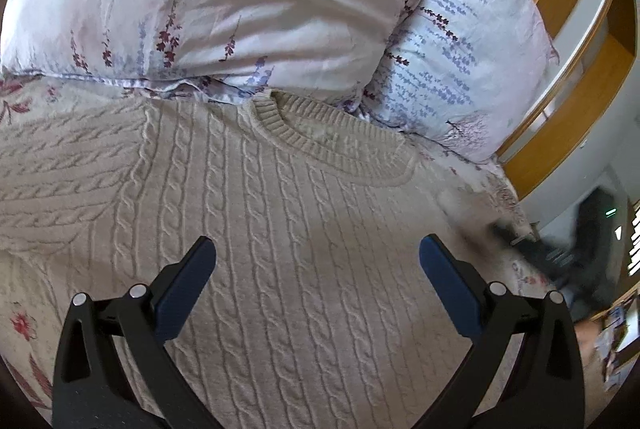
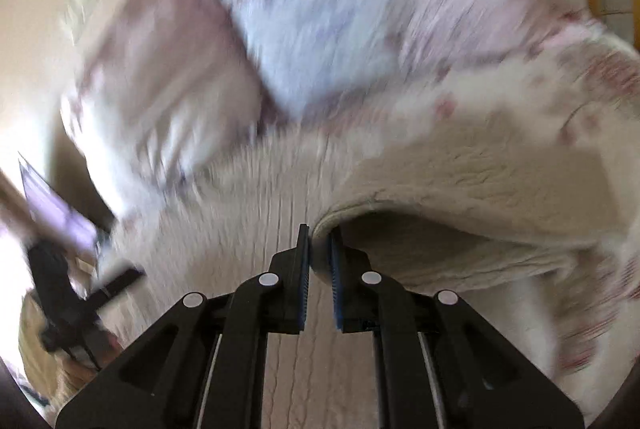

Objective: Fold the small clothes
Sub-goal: 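Grasp the sweater's sleeve cuff with the right gripper and lift it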

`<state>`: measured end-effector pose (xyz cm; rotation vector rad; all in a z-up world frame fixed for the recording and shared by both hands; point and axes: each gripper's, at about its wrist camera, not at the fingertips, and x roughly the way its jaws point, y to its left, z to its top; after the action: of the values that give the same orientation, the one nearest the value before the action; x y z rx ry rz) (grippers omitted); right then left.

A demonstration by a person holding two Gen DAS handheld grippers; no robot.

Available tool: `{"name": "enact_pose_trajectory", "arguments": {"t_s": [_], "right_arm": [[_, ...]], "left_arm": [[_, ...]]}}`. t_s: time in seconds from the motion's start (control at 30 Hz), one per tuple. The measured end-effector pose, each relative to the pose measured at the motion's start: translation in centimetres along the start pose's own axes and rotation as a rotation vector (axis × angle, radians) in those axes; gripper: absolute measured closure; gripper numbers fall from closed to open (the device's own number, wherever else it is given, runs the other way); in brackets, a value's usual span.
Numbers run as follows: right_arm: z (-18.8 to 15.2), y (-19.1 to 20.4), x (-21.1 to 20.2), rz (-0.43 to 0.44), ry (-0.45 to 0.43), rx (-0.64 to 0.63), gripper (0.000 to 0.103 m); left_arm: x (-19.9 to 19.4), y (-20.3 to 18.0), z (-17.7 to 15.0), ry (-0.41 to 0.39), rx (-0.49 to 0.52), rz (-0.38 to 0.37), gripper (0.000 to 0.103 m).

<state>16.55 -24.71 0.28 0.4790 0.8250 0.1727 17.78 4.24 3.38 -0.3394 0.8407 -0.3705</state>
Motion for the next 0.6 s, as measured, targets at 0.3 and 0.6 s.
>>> {"name": "enact_pose_trajectory", "arguments": {"t_s": [0.3, 0.6], "right_arm": [[0.2, -3.3, -2.1, 0.06, -0.047, 0.239, 0.055], [1.8, -8.4, -2.7, -0.076, -0.125, 0.532, 0.088]], "left_arm": [[0.1, 1.9, 0.3, 0.064, -0.133, -0.113, 0.002], [-0.1, 3.2, 0.2, 0.071, -0.186, -0.13, 0.002]]}}
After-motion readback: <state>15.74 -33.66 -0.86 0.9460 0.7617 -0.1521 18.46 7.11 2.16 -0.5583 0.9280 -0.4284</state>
